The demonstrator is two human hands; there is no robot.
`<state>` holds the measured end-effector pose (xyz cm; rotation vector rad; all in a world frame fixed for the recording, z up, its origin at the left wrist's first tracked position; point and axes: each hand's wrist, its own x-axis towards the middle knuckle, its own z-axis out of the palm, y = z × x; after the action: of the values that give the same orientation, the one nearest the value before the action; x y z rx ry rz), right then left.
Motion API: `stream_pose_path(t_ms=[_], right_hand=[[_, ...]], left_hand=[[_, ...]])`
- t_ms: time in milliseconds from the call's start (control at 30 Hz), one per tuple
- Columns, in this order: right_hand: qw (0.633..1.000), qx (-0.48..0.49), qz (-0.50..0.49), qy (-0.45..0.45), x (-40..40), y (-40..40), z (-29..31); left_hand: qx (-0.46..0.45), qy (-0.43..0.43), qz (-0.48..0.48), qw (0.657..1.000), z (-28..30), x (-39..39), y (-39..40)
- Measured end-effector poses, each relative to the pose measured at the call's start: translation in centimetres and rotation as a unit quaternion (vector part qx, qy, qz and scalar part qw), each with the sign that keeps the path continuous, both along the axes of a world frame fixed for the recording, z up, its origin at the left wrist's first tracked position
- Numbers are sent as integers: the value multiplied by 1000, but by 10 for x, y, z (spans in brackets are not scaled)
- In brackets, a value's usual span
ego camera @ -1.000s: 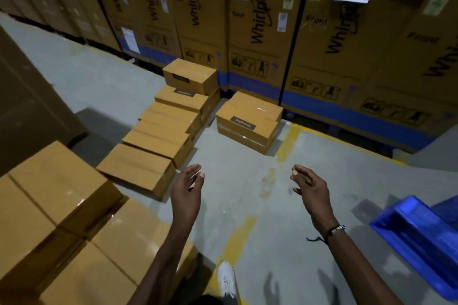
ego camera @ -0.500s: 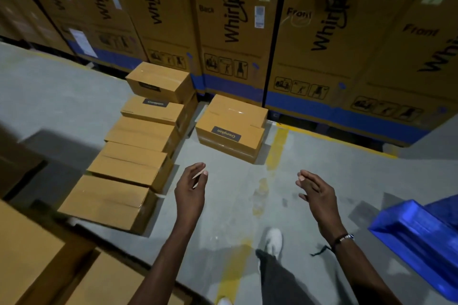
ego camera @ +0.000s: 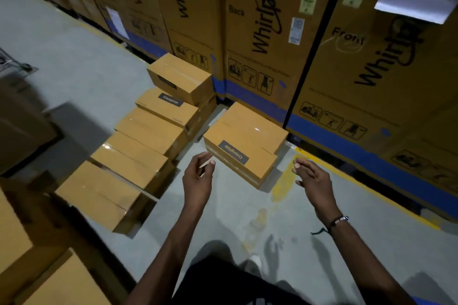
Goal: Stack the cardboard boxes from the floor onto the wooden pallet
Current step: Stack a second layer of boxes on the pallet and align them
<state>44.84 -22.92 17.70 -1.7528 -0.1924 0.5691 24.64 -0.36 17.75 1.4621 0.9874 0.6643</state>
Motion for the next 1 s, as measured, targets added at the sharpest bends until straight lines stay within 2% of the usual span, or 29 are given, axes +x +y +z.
stream_pose_path(t_ms=[267,533,700,833,1000], right_hand=[[996,-11,86,-8,121,82,-4],[988,-47,149,2,226,155,-25],[978,-74,197,17,285,191,-43],[965,-103,238,24,332,230,-72],[930,-149,333,37,380,281,-129]], left_hand=[[-4,15,61,998,-14,84,28],[-43,32,143,988,-55,180,87],[-49,68,154,985,-80,232,114],[-54,117,163,978,-106,265,127],[-93,156,208,961,-146,308,136]])
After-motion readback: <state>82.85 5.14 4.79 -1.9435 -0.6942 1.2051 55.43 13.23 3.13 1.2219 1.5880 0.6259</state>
